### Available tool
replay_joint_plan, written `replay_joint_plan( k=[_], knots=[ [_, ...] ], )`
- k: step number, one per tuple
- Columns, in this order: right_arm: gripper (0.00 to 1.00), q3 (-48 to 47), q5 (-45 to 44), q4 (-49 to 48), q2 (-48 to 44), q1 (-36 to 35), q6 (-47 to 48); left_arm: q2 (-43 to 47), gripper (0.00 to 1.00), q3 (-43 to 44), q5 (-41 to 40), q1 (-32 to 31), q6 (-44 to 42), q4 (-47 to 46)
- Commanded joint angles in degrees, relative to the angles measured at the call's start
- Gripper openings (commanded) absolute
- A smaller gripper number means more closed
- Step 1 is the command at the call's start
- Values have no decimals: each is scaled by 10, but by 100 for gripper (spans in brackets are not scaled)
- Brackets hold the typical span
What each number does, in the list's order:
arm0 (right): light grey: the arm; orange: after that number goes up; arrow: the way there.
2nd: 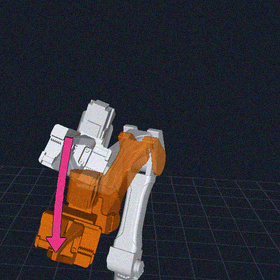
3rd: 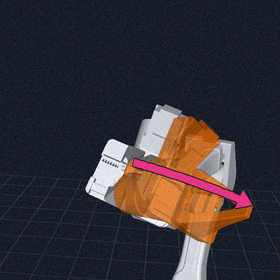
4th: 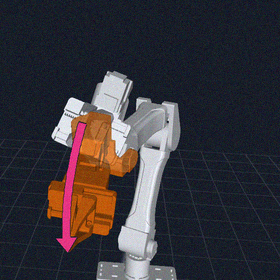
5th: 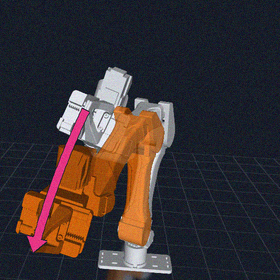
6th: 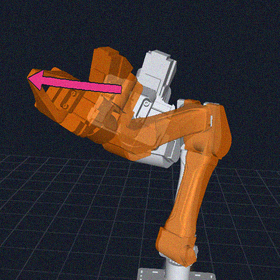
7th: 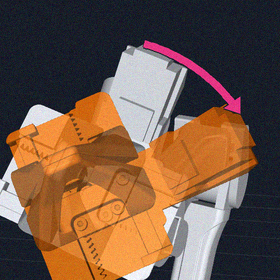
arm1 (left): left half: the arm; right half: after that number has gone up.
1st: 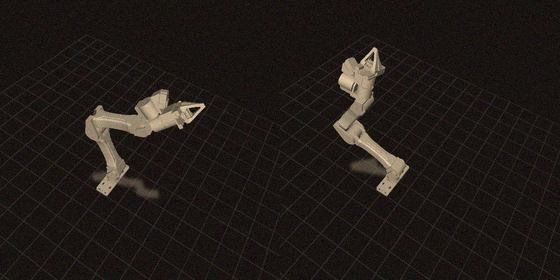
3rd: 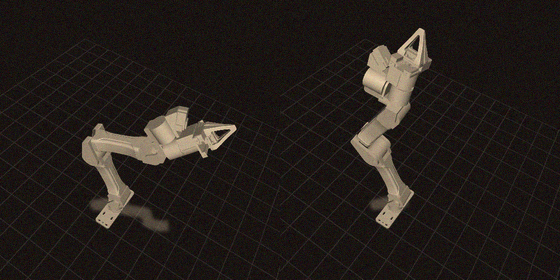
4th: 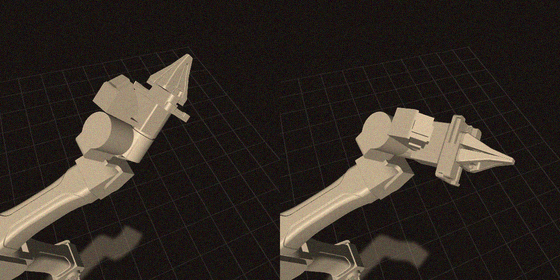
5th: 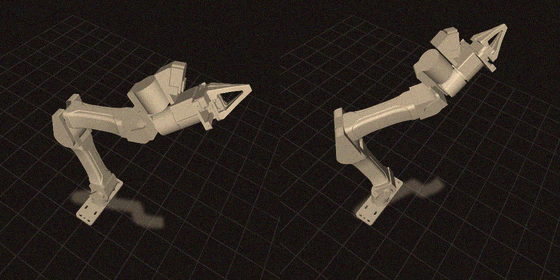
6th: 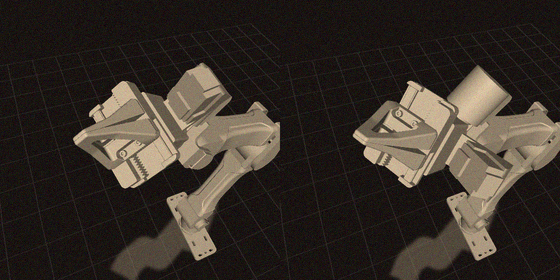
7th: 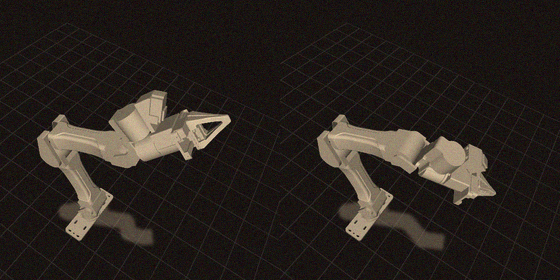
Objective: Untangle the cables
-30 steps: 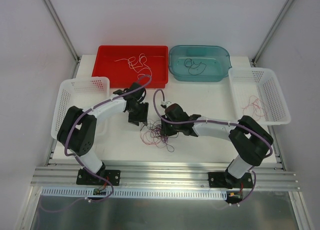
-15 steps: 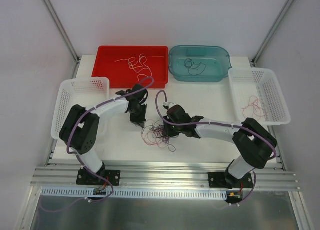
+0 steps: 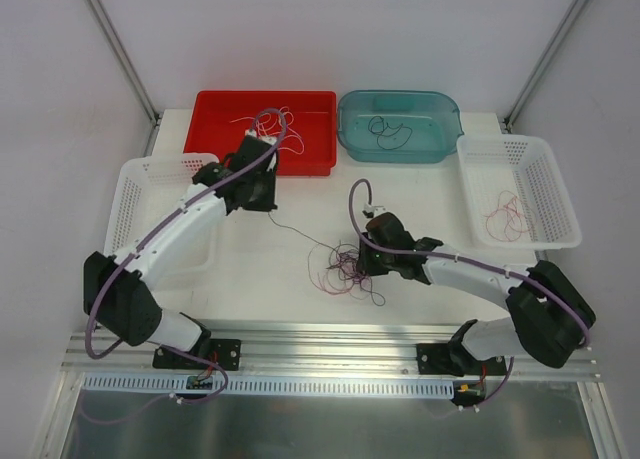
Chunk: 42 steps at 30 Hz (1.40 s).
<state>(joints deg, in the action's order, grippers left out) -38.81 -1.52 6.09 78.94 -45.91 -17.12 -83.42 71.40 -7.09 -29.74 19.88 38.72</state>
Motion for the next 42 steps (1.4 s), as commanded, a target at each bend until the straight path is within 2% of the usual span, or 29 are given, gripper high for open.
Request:
replay_joint_plan(
  k=[1,6,13,22,25,30,32,37,42],
  knots=[
    [25,21,-29,48,-46,20,-20,65,0,115,-101,11,-43,56],
    [25,49,-26,81,-87,69,-29,92,0,252,-144,13,-78,87],
    [25,74,-7,121,-136,146,-35,76,0,447,-175,13,-114,117],
    [23,77,-10,183,-184,226,-36,44,0,568,-248,16,-171,123],
    [22,75,-6,190,-192,247,-33,40,0,589,-243,17,-170,121],
    [22,51,-31,219,-214,249,-11,50,0,529,-177,17,-142,121],
    [23,34,-49,234,-221,249,5,63,0,465,-146,16,-112,121],
    [32,-10,-16,253,-247,237,66,83,0,286,24,13,-36,96],
    [43,-79,-16,269,-251,163,120,90,0,129,70,-24,17,25]
  ],
)
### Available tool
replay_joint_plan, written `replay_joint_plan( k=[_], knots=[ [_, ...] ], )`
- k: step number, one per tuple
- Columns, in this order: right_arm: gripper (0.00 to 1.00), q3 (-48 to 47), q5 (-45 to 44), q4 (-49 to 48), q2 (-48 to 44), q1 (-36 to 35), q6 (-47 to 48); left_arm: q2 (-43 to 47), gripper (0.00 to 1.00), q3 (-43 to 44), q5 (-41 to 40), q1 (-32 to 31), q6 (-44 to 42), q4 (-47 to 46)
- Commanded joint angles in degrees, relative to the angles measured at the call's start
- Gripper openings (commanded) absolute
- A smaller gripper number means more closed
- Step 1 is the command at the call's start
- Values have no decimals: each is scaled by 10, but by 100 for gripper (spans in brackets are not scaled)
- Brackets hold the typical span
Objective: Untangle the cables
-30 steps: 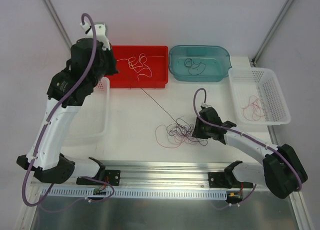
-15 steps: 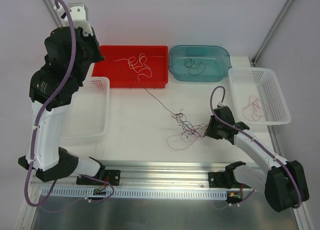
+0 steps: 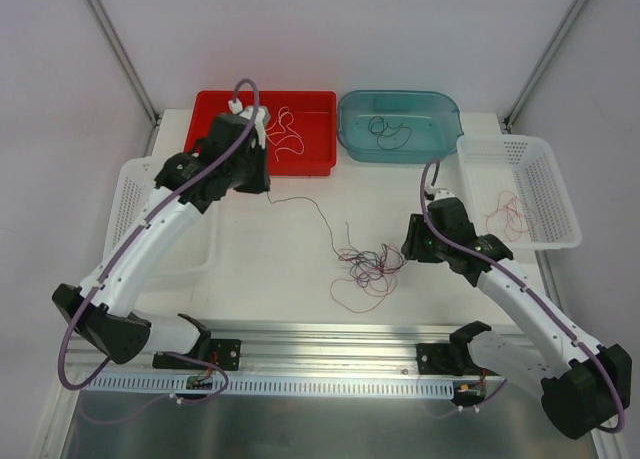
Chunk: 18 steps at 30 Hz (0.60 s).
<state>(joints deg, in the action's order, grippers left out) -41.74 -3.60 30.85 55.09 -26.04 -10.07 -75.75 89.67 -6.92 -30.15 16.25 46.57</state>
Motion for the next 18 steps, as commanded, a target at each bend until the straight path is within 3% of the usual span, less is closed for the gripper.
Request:
replay_joint_plan(
  k=[1,8,18],
  knots=[
    [46,-60,6,20,-11,-48,52,11,0,-68,68,-24,61,-60],
    [48,-75,30,-46,38,-151,45,15,0,-146,68,-36,98,-84],
    [47,-36,-24,-174,135,-229,-108,34,0,-200,68,-38,124,-97]
  ],
)
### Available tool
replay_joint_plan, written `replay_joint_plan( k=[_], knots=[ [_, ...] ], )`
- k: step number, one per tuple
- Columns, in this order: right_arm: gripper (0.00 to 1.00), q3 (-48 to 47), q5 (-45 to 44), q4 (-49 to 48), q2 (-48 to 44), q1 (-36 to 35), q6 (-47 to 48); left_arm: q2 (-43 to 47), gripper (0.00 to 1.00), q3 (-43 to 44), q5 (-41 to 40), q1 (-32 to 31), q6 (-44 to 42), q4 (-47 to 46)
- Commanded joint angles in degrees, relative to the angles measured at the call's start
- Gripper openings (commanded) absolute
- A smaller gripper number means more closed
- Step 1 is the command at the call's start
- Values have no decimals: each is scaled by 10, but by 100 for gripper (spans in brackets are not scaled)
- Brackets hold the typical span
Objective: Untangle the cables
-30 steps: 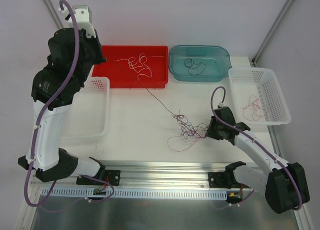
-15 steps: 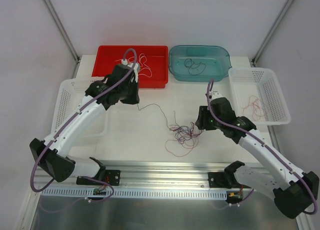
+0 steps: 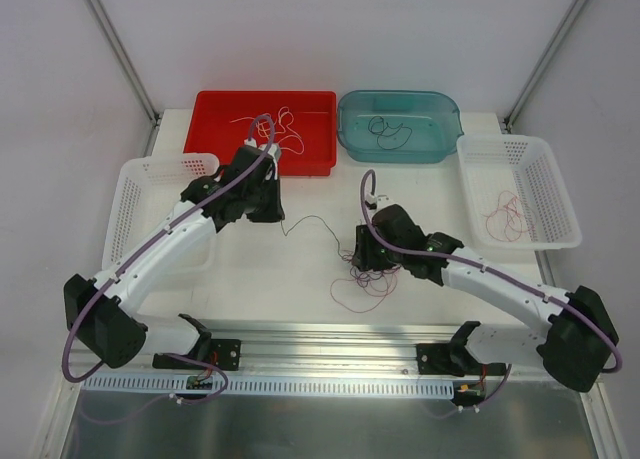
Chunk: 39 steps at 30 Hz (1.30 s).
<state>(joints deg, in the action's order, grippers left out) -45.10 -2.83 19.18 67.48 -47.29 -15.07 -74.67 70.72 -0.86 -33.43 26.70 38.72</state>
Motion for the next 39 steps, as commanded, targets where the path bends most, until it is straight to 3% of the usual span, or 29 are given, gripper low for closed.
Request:
replay_joint_plan(
  k=[1,14,27,39],
  knots=[
    [47,-3,-52,-56,27,-21,-65,24,0,-13,20,-6,21,-19],
    [47,-22,-153,-90,129,-34,-167,38,0,-44,28,-10,39,-29],
    [30,-35,-184,-91,213,-33,-174,49,0,-67,25,-13,39,-33],
    [28,13,-191,-92,225,-4,-174,95,0,-74,-33,-2,19,-10]
  ],
)
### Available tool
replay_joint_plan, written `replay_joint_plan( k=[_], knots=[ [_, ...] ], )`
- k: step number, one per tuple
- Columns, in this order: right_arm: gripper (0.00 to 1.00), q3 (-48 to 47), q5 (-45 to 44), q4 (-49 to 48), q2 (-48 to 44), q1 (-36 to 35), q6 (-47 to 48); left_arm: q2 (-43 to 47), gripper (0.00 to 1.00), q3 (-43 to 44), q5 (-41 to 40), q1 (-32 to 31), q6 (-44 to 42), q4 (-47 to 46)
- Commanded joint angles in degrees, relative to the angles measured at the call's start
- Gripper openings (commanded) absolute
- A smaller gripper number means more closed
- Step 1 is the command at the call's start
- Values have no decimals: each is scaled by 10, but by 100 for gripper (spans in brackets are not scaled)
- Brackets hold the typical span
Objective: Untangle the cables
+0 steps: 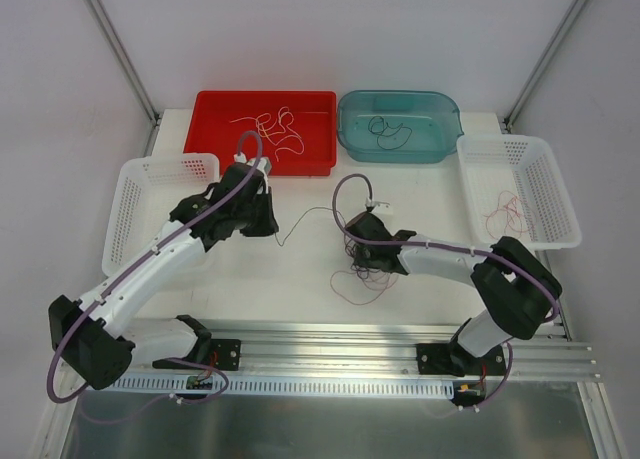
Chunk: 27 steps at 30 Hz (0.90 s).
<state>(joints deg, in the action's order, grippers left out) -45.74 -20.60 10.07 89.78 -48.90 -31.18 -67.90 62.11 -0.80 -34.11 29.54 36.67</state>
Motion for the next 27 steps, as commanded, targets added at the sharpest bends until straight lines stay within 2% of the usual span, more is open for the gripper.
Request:
replay_joint_plan(
  k=[1,5,10,19,23,27],
  knots=[
    [27,24,-12,0,1,15,-13,31,0,17,-38,9,-12,16],
    [19,47,-8,22,-17,40,-16,40,0,61,-77,49,-44,65],
    [8,98,0,50,-78,83,-6,51,0,158,-140,109,-80,132],
    [11,166,64,93,-226,213,26,42,0,356,-205,209,-135,185],
    [13,173,85,113,-267,268,38,27,0,435,-203,217,-147,194],
    [13,182,112,120,-301,318,52,10,0,469,-223,222,-156,208]
  ],
)
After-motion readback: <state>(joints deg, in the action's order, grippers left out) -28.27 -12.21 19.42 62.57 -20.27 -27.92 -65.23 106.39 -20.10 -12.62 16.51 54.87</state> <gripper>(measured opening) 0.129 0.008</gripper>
